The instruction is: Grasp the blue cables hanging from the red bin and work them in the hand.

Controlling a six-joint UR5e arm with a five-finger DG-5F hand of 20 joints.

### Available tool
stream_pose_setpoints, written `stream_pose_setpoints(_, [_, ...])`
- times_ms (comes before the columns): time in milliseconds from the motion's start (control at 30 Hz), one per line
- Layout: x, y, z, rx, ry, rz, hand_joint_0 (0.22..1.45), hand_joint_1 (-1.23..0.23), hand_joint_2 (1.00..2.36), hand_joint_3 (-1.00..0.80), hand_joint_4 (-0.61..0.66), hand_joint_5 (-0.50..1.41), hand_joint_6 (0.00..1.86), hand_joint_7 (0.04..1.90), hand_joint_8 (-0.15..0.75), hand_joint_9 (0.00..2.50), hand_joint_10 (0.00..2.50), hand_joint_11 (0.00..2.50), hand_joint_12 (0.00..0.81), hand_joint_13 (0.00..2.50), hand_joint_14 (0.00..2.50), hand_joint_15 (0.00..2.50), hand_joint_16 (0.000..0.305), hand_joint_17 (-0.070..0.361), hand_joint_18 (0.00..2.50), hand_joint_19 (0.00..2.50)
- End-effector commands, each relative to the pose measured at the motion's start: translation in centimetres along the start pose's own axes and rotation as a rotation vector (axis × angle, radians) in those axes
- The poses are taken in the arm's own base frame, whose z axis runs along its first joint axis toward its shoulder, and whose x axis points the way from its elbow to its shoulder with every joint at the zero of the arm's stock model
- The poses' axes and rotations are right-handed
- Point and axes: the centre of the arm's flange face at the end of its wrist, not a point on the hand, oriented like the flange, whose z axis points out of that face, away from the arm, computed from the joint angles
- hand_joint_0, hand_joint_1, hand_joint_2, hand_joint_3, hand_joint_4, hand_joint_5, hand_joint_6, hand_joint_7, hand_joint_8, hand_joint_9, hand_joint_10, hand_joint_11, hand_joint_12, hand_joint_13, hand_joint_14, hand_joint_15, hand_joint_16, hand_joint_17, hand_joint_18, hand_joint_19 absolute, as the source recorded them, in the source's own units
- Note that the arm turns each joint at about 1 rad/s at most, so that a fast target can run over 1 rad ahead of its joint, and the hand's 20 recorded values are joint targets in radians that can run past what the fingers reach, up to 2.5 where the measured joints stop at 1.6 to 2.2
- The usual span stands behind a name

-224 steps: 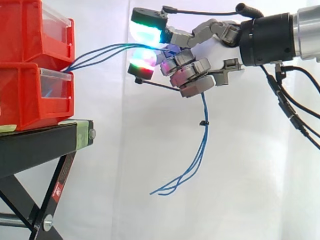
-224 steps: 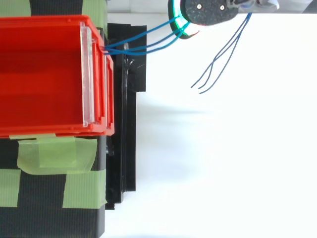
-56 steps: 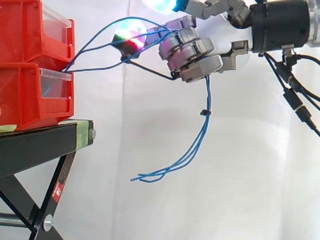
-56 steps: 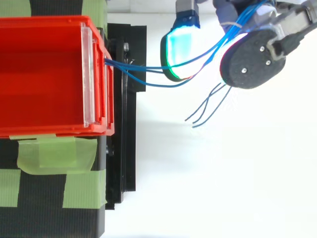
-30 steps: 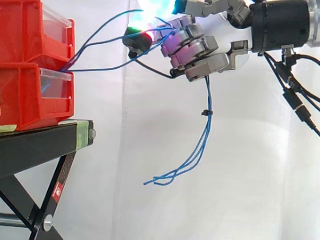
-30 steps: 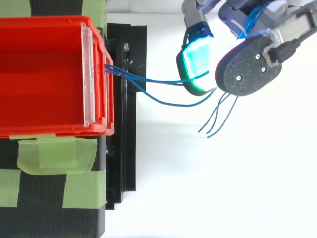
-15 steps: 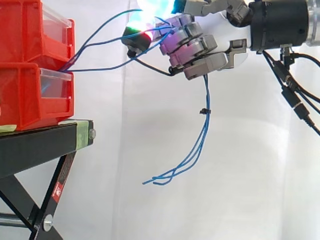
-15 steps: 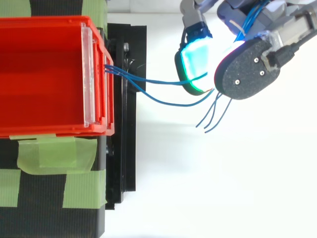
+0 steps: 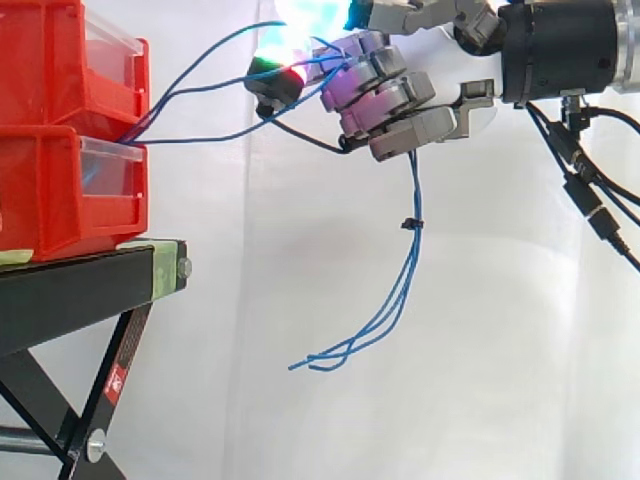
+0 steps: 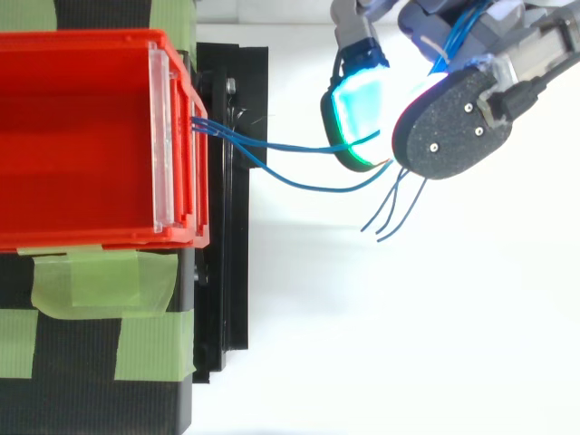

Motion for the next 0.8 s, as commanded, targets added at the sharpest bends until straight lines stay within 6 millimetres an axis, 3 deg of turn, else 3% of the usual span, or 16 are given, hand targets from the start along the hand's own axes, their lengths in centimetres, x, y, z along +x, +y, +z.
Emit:
stream_pose_setpoints(0, [-0.03,0.01,0.01,0.0,-0.001,0.0,0.88,-0.67,1.02,-0.34,0.11,0.35,0.85,1.28,0.295,0.73,2.5,2.5,0.407,1.0,2.5,1.46,0.052,0.118,1.51,1.58])
stream_pose_setpoints(767, [0.06,0.02,0.03,0.0,0.001,0.0,0.9,-0.66,1.02,-0.4,0.11,0.32,0.89,1.26,0.302,0.69,2.5,2.48,0.405,0.98,2.5,1.45,0.05,0.113,1.43,1.57])
